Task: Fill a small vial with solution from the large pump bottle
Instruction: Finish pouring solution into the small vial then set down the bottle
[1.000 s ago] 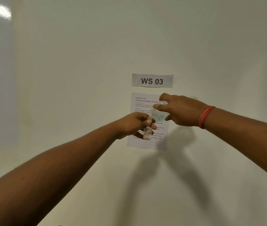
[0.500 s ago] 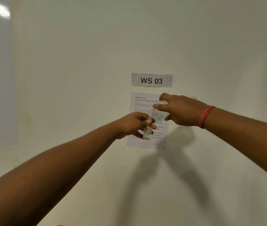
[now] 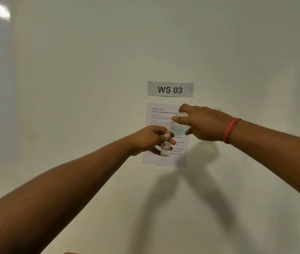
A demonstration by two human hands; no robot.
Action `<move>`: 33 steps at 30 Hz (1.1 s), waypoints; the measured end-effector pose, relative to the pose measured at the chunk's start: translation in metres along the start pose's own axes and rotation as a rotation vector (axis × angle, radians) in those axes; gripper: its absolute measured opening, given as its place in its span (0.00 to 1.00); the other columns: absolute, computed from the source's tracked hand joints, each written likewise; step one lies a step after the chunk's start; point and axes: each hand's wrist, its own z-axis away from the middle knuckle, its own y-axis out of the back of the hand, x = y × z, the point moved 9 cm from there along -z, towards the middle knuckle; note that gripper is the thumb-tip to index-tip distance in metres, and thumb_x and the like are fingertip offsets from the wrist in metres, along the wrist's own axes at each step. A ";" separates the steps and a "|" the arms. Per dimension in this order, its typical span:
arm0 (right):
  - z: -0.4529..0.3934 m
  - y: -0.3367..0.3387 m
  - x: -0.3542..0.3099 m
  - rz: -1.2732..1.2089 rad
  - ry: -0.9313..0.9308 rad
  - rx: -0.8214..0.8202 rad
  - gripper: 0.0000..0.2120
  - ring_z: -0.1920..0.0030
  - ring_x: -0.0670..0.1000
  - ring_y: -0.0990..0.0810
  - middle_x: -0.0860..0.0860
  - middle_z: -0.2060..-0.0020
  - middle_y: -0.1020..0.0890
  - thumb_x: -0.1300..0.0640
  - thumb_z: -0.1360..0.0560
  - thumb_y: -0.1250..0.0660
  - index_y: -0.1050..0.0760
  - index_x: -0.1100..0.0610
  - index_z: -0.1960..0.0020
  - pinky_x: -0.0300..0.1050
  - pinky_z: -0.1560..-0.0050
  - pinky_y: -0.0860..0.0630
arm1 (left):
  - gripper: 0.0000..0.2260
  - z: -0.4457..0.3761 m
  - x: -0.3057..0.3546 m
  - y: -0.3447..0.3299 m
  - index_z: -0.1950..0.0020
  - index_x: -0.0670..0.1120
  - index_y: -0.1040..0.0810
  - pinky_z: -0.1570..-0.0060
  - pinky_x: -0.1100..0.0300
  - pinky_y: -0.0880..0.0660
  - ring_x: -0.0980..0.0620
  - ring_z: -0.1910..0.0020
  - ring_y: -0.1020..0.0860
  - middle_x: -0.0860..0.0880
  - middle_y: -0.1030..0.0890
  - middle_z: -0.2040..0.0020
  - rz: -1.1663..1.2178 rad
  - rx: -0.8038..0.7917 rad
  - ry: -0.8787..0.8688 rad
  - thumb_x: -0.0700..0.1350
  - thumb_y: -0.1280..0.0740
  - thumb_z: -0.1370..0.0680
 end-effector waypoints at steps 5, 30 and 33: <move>0.000 0.000 0.001 0.004 -0.004 -0.007 0.31 0.46 0.55 0.21 0.53 0.31 0.34 0.62 0.24 0.33 0.38 0.50 0.24 0.44 0.50 0.22 | 0.09 0.000 0.001 0.000 0.39 0.46 0.22 0.41 0.42 0.19 0.47 0.44 0.15 0.46 0.15 0.43 -0.014 -0.003 -0.002 0.43 0.40 0.15; 0.000 0.002 0.003 0.005 0.015 0.017 0.30 0.50 0.57 0.20 0.55 0.33 0.31 0.60 0.25 0.31 0.35 0.51 0.26 0.47 0.54 0.21 | 0.12 0.003 0.005 -0.001 0.34 0.42 0.24 0.40 0.41 0.20 0.45 0.42 0.16 0.44 0.16 0.40 -0.030 0.001 -0.007 0.43 0.39 0.15; -0.001 0.001 0.002 0.019 0.016 0.016 0.30 0.49 0.57 0.21 0.55 0.33 0.31 0.60 0.25 0.31 0.36 0.51 0.25 0.46 0.54 0.21 | 0.12 0.004 0.006 -0.001 0.34 0.42 0.24 0.41 0.42 0.20 0.46 0.42 0.16 0.45 0.16 0.41 -0.036 0.004 -0.006 0.43 0.39 0.15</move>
